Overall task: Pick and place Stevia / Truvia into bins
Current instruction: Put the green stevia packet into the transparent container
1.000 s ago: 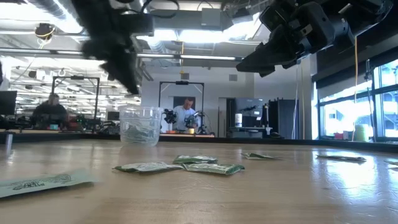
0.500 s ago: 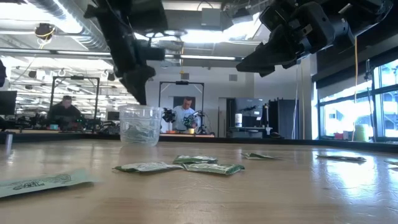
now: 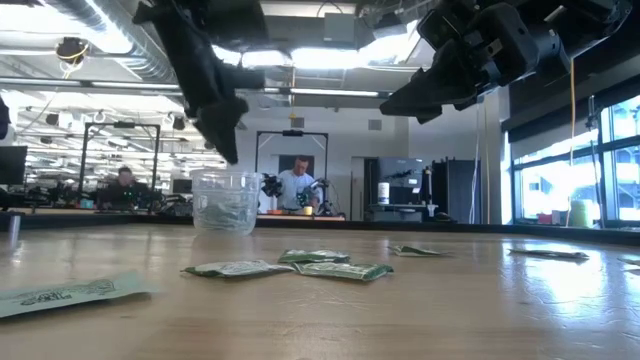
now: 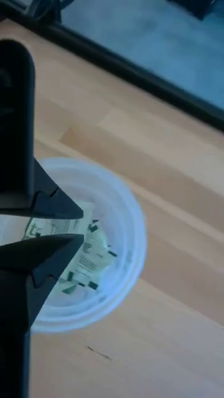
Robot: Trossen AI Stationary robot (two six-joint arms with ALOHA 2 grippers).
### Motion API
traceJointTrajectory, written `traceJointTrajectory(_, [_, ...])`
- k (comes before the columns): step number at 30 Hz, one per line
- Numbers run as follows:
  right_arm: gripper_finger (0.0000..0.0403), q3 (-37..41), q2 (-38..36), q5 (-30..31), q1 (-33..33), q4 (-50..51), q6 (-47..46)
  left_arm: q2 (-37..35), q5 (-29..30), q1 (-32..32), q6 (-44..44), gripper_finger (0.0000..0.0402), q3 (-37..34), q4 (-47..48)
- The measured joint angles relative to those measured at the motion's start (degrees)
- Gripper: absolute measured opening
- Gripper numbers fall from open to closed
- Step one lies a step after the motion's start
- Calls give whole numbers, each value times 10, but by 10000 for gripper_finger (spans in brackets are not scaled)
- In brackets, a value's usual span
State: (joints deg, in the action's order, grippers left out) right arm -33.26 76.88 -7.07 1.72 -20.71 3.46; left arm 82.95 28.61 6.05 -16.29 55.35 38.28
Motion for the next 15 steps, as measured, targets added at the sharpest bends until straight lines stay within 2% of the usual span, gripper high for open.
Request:
traceJointTrajectory(9, [125,0,0,-5,0,12,-2,-75,10,-51,-3,65,0,-27])
traceJointTrajectory(15, [125,0,0,-6,1,99,-30,-122,22,-115,-5,61,-54,-130])
